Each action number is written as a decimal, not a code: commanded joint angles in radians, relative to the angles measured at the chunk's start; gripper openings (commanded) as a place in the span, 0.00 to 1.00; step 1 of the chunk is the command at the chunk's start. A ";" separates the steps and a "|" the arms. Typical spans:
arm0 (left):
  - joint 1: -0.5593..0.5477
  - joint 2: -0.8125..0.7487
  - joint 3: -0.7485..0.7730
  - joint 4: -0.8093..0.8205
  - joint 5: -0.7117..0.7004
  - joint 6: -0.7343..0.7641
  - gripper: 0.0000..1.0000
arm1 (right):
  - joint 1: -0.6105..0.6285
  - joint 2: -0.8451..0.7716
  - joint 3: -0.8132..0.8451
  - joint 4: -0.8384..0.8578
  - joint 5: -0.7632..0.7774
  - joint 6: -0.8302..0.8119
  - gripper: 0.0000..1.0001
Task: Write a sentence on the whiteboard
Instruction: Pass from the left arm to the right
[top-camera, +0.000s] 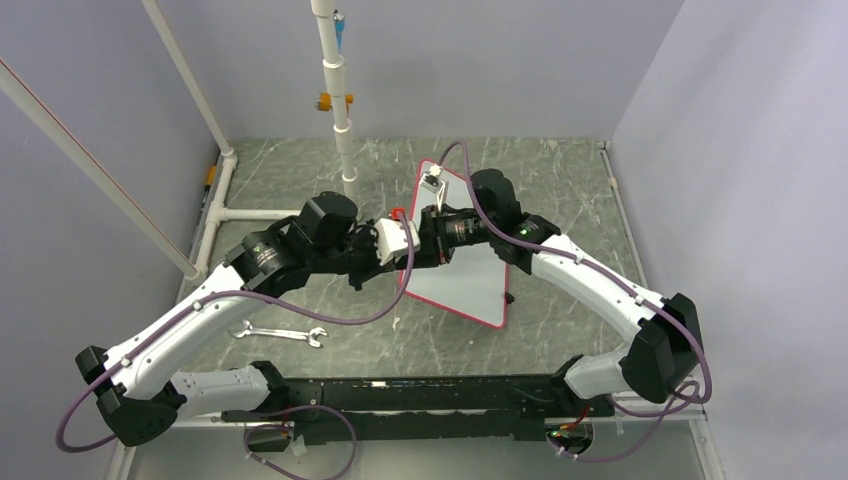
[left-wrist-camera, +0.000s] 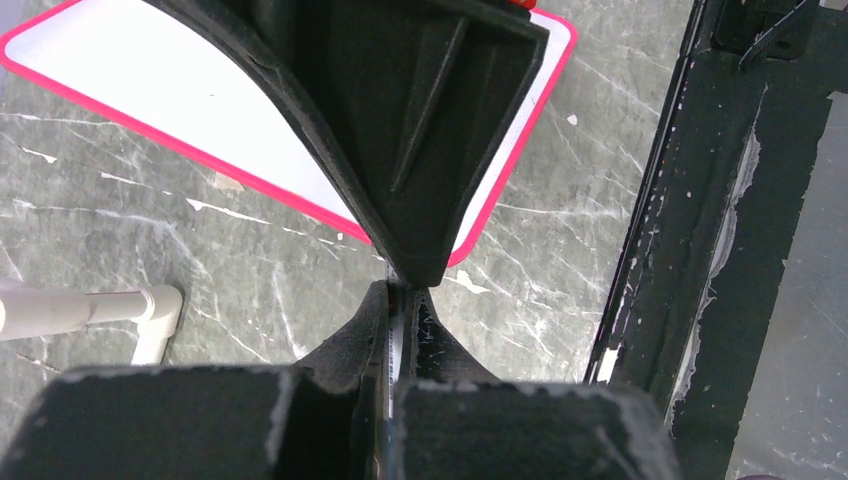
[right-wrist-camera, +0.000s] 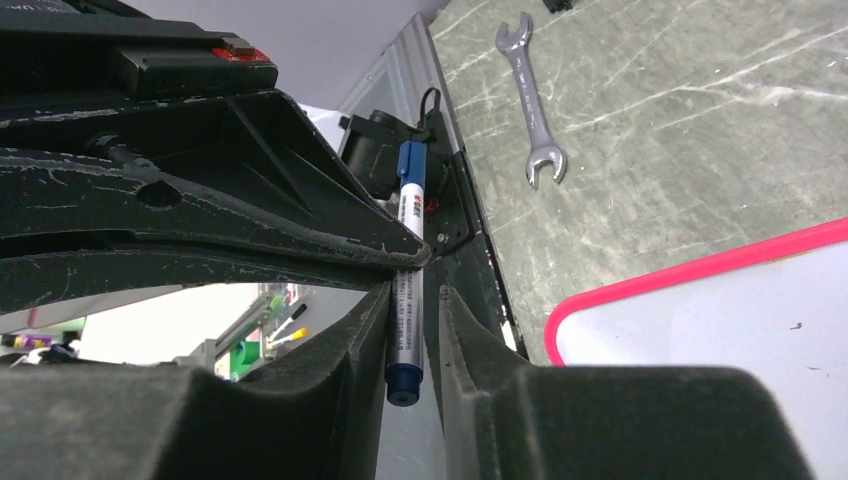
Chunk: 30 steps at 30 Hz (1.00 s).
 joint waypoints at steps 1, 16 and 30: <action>-0.009 -0.004 0.046 0.028 0.010 0.018 0.00 | -0.001 0.014 0.042 0.019 -0.003 0.000 0.18; -0.007 -0.152 -0.057 0.137 -0.070 -0.046 0.71 | -0.024 -0.058 0.039 -0.040 0.094 -0.063 0.00; 0.240 -0.316 -0.148 0.364 0.238 -0.160 0.87 | -0.214 -0.290 -0.088 0.226 -0.050 0.127 0.00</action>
